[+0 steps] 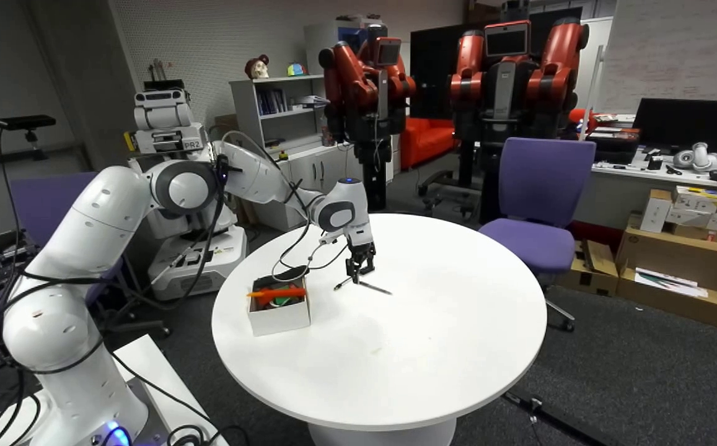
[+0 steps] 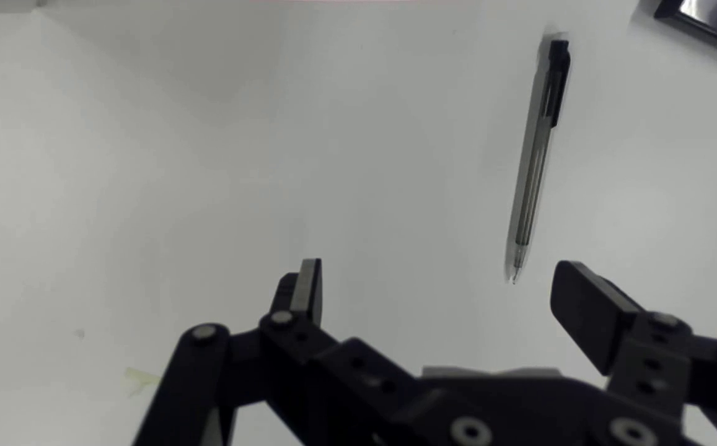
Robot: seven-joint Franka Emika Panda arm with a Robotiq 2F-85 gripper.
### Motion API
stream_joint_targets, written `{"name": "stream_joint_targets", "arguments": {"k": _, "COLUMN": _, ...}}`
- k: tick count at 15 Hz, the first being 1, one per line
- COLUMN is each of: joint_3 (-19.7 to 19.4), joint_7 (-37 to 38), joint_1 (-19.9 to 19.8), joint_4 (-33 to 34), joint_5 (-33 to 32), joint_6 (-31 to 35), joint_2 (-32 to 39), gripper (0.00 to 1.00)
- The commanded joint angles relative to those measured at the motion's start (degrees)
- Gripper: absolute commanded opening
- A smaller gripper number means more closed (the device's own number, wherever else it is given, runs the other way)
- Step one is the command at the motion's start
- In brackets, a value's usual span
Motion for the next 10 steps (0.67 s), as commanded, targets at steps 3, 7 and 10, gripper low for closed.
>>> {"name": "stream_joint_targets", "arguments": {"k": 3, "joint_3": -1.0, "joint_7": 4.1, "joint_1": 0.8, "joint_4": 13.7, "joint_5": -1.1, "joint_6": -9.1, "joint_2": 8.7, "gripper": 1.0}}
{"name": "stream_joint_targets", "arguments": {"k": 7, "joint_3": -0.8, "joint_7": 4.4, "joint_1": 0.5, "joint_4": 20.6, "joint_5": -1.4, "joint_6": -13.8, "joint_2": 12.9, "gripper": 1.0}}
{"name": "stream_joint_targets", "arguments": {"k": 10, "joint_3": -0.6, "joint_7": 4.5, "joint_1": 0.3, "joint_4": 24.7, "joint_5": -1.4, "joint_6": -17.8, "joint_2": 15.1, "gripper": 1.0}}
